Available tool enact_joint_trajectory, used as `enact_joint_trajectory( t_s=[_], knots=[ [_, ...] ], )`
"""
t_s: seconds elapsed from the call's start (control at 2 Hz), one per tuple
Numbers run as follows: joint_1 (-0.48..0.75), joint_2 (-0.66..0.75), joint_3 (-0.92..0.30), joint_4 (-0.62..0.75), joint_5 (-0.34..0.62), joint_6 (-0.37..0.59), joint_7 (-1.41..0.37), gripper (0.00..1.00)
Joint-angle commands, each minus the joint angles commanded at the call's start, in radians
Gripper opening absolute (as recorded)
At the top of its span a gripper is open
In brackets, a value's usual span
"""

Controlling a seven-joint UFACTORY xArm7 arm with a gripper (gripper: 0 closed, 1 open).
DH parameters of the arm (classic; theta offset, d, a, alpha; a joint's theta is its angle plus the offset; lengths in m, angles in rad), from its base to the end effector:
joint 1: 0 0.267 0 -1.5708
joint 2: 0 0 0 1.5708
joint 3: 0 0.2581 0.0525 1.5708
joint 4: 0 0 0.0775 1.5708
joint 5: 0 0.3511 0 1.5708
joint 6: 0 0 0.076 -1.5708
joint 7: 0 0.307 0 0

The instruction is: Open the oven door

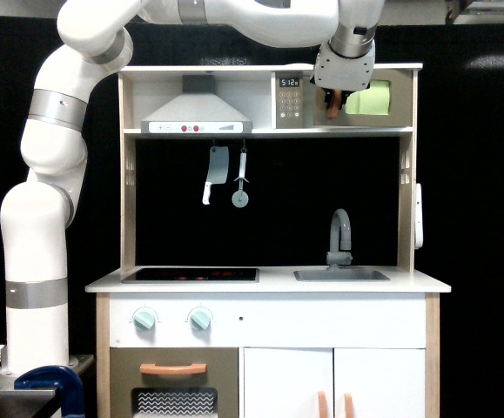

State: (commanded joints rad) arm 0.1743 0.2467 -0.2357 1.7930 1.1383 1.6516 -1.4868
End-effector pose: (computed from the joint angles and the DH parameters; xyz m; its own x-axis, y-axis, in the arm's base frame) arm 0.5286 0.2647 0.4282 0.1255 0.4683 0.8746 0.9913 -0.0235 -0.1296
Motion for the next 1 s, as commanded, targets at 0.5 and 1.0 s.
enact_joint_trajectory(
  t_s=[0.5, 1.0],
  knots=[
    [-0.068, 0.052, 0.019, 0.070, 0.005, 0.049, -0.006, 0.00],
    [-0.110, 0.101, 0.040, 0.139, 0.010, 0.073, 0.003, 0.00]
  ],
)
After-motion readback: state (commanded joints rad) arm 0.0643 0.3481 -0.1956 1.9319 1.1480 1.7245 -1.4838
